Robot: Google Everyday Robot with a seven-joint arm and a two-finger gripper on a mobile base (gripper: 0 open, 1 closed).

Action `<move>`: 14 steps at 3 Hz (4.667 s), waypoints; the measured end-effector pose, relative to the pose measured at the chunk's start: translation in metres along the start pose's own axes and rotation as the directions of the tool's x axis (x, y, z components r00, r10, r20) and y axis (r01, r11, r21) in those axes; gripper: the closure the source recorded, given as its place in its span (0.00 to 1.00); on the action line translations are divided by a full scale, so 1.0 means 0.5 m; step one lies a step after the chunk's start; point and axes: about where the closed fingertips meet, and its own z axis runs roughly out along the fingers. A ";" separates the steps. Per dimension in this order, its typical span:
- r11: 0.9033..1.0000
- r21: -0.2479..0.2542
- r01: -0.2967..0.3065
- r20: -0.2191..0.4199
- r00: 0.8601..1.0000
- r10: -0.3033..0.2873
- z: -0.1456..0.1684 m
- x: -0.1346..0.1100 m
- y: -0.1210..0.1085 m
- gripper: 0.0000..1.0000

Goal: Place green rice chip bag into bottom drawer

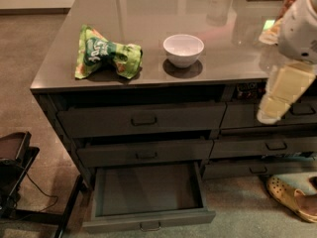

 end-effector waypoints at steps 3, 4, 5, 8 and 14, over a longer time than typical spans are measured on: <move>0.991 0.098 0.096 0.254 0.960 -0.118 0.132 -0.294 -0.160 0.00; 0.988 0.112 0.102 0.321 0.938 -0.133 0.188 -0.429 -0.196 0.00; 0.988 0.112 0.102 0.321 0.938 -0.133 0.188 -0.429 -0.196 0.00; 0.981 0.118 0.153 0.442 0.877 -0.190 0.269 -0.651 -0.188 0.00; 0.983 0.153 0.098 0.426 0.892 -0.155 0.497 -0.732 -0.260 0.18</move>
Offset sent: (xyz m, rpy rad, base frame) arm 0.1378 0.1370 -0.0066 0.2213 -0.1886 0.1788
